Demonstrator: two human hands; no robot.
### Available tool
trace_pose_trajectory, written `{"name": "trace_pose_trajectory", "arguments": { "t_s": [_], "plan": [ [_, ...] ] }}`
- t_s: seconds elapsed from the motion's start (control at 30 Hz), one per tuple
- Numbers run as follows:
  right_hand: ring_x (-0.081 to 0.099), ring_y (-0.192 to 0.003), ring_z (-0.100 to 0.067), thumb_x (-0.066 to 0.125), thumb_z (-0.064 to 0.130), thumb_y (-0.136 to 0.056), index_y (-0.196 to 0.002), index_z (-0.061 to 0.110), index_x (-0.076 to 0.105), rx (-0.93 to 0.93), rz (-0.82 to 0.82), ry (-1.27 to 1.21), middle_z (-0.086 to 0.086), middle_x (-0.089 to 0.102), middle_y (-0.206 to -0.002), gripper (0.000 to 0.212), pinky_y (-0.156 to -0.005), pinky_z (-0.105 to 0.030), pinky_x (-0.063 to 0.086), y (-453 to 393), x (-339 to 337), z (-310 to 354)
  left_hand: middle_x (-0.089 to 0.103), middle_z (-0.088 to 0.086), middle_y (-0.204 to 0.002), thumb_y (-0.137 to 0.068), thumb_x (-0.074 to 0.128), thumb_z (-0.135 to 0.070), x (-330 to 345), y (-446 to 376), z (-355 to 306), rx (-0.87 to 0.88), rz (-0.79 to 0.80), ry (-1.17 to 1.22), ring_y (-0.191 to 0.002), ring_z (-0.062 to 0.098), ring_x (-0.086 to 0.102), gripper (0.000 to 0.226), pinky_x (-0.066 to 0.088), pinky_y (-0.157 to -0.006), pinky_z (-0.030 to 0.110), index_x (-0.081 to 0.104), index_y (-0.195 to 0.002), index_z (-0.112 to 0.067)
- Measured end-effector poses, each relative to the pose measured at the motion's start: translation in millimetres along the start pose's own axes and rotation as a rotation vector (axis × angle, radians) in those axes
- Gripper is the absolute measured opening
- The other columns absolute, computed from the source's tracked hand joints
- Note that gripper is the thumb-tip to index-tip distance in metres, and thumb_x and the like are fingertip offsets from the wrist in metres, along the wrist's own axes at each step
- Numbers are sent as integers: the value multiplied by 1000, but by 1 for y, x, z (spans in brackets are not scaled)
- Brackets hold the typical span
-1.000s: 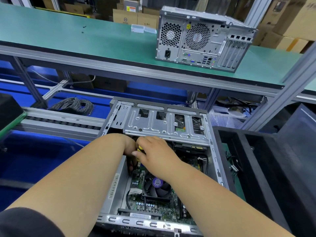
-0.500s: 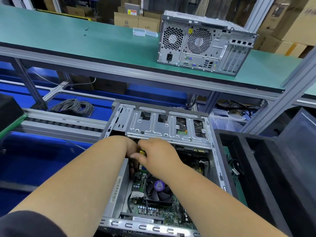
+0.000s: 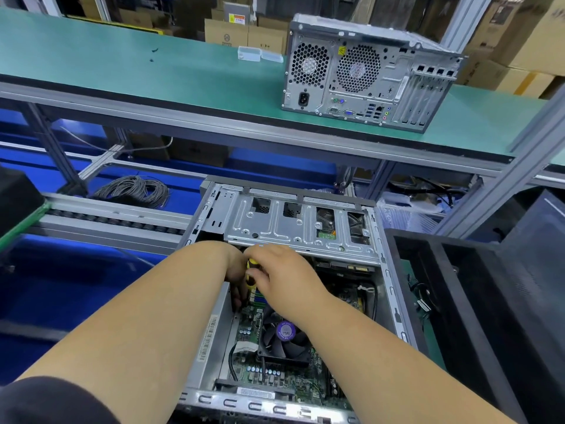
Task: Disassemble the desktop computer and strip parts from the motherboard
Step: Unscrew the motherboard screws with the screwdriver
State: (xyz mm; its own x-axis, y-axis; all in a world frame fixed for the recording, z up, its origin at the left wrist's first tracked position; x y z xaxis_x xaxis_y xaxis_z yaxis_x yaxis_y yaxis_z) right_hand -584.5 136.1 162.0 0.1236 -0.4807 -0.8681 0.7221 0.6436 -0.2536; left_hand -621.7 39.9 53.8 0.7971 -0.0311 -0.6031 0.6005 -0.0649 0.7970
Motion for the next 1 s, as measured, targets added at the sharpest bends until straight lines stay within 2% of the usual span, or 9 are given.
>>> {"name": "trace_pose_trajectory", "arguments": {
  "t_s": [0.07,0.17,0.23,0.4,0.47,0.57,0.7,0.9,1.0],
  "plan": [
    [50,-96,-25,55,20,-97,-114,12,62,-39,10,-4,-5,61,-100,20,-83,-34,38,2,0,3,63,12,-121,-98,50,-20,0,3,-1,-10,3,9,-101,24,62,29,46,-65,25,61,-123,-9],
    [51,-94,-23,55,34,-98,-107,14,63,-54,30,23,-3,62,-96,24,-82,-35,39,2,-1,5,59,12,-109,-96,50,-23,-12,4,-1,-10,-107,12,-88,25,50,29,46,-87,35,60,-119,-9],
    [51,-93,-25,56,33,-98,-106,11,62,-59,30,49,-5,63,-96,25,-80,-35,39,1,-2,6,59,14,-112,-97,47,-21,-11,5,-3,-2,-109,7,-88,24,47,30,43,-89,35,58,-121,-7],
    [49,-103,-26,54,24,-99,-122,11,54,-44,9,6,-7,60,-111,26,-83,-34,38,2,-3,3,66,4,-121,-96,58,-25,5,7,-14,87,65,54,-90,10,54,32,40,-65,14,64,-122,-9],
    [49,-102,-26,55,25,-99,-123,12,57,-66,-9,40,-6,60,-109,28,-86,-35,40,2,-6,4,66,5,-123,-94,60,-26,4,4,-13,97,49,60,-94,14,57,34,46,-75,19,64,-122,-8],
    [50,-94,-24,61,39,-95,-112,12,62,-71,-35,58,-5,60,-97,32,-81,-33,39,0,-11,4,58,15,-127,-99,49,-21,-2,-3,-4,44,-44,-45,-104,27,54,33,42,-101,38,56,-126,-4],
    [50,-90,-26,69,34,-90,-97,7,66,-65,-32,26,-7,59,-90,28,-77,-29,34,0,-10,4,59,14,-123,-95,52,-27,-7,-3,3,-20,-91,6,-107,30,57,30,44,-102,43,59,-118,-8],
    [50,-91,-19,65,17,-92,-113,13,59,-29,-44,-89,0,58,-105,22,-76,-32,42,2,-10,1,65,12,-125,-98,50,-11,19,0,-8,42,169,299,-117,22,59,30,37,-110,37,63,-123,0],
    [52,-94,-20,62,11,-93,-113,11,62,-59,-17,-97,-2,59,-107,20,-80,-34,45,3,-9,4,66,19,-118,-100,41,-8,19,-2,-9,49,146,443,-103,26,65,31,41,-108,41,62,-117,7]
  ]
}}
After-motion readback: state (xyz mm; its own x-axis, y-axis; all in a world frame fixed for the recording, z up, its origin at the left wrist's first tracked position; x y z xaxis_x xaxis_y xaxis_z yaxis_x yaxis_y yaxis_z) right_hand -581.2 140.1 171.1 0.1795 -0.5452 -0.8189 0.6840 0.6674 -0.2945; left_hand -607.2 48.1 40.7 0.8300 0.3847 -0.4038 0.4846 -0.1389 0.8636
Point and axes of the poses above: each hand's wrist, its own y-axis away from the middle knuckle, its own x-axis out of the palm, z = x × y, the point moved 9 cm from there along -y, towards the middle knuckle
